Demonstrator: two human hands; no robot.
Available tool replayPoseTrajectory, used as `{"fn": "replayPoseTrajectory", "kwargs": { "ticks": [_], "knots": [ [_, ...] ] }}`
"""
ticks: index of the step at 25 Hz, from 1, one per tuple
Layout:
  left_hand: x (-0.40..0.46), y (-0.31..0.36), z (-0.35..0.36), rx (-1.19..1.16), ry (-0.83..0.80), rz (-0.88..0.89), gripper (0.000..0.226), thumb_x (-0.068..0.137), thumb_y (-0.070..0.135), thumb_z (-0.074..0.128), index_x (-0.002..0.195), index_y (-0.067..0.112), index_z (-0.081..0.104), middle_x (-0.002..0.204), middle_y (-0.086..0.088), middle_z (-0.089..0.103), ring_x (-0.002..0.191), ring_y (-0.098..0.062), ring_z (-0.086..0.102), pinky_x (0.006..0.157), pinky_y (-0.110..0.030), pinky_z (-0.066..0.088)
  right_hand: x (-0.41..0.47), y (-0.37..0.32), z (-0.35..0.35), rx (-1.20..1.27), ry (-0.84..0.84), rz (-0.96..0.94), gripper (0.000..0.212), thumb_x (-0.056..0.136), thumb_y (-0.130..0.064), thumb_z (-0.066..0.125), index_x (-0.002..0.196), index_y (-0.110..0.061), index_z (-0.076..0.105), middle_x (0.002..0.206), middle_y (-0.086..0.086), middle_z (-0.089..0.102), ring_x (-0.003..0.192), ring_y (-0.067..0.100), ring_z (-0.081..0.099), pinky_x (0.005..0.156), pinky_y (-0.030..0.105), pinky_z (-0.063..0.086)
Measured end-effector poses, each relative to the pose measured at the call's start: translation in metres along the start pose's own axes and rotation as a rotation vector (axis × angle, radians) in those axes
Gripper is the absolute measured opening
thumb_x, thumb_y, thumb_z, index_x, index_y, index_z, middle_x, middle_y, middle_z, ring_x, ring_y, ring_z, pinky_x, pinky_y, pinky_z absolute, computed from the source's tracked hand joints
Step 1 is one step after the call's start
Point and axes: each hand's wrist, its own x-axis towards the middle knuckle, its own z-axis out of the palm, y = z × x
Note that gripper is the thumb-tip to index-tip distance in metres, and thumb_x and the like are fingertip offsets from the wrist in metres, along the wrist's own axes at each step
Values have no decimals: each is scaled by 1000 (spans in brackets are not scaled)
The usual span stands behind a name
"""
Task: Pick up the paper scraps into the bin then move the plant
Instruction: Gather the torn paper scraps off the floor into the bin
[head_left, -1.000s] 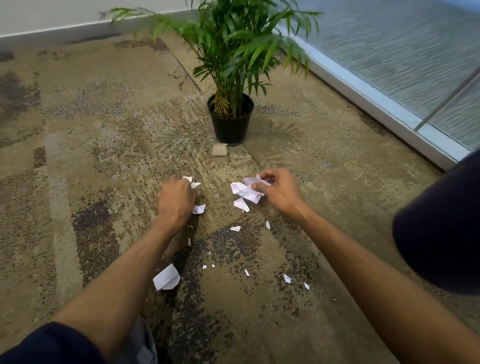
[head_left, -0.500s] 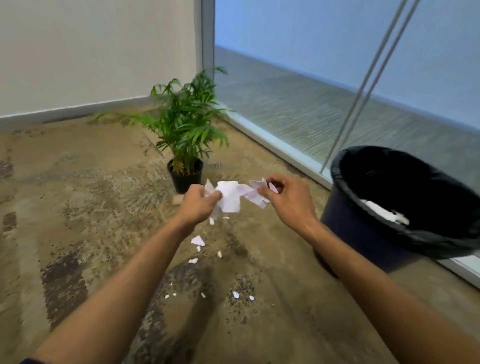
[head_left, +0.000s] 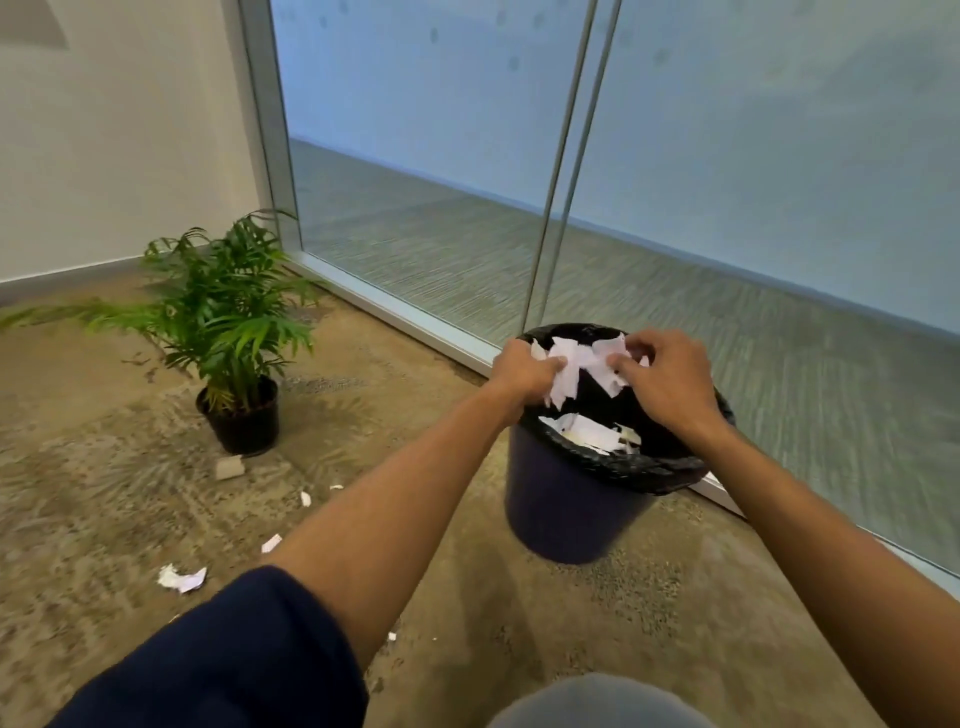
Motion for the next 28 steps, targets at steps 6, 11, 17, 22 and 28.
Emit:
{"fn": "replayPoseTrajectory", "kwargs": {
  "ticks": [6,11,17,22,28],
  "knots": [
    [-2,16,16,81,-128,-3,37,98,30,48,114,0,62,111,-21,66,100,-31,63,84,-38,50,1,8,5,-219,-107,2,42,94,-50,50,126,-24,61,124,3,66,114,28,60,95,46,49],
    [-32,-7,-39,178,8,181,33,95,23,49,84,-1,68,84,-18,66,85,-33,63,86,-50,51,-26,-46,48,-57,-57,-203,27,88,-46,54,107,-32,68,97,-10,73,92,17,69,82,41,55],
    [-104,-99,-164,282,289,213,17,91,25,59,94,16,73,83,-1,72,75,-12,67,67,-27,52,-79,-105,140,127,-307,-463,20,89,-34,61,101,-24,72,94,-10,72,79,6,66,79,37,54],
    [-205,-233,-271,473,412,-163,9,89,20,65,83,16,70,74,-3,68,71,-22,66,72,-35,51,-147,-119,226,110,-715,-542,23,89,-24,63,107,-12,71,96,5,73,85,20,66,81,38,51],
    [-285,-331,-287,776,390,-445,17,86,36,68,93,21,67,77,1,67,71,-22,65,61,-31,50,-234,-107,297,11,-994,-577,25,95,-23,60,119,-18,66,111,-3,68,88,5,64,80,30,57]
  ]
}}
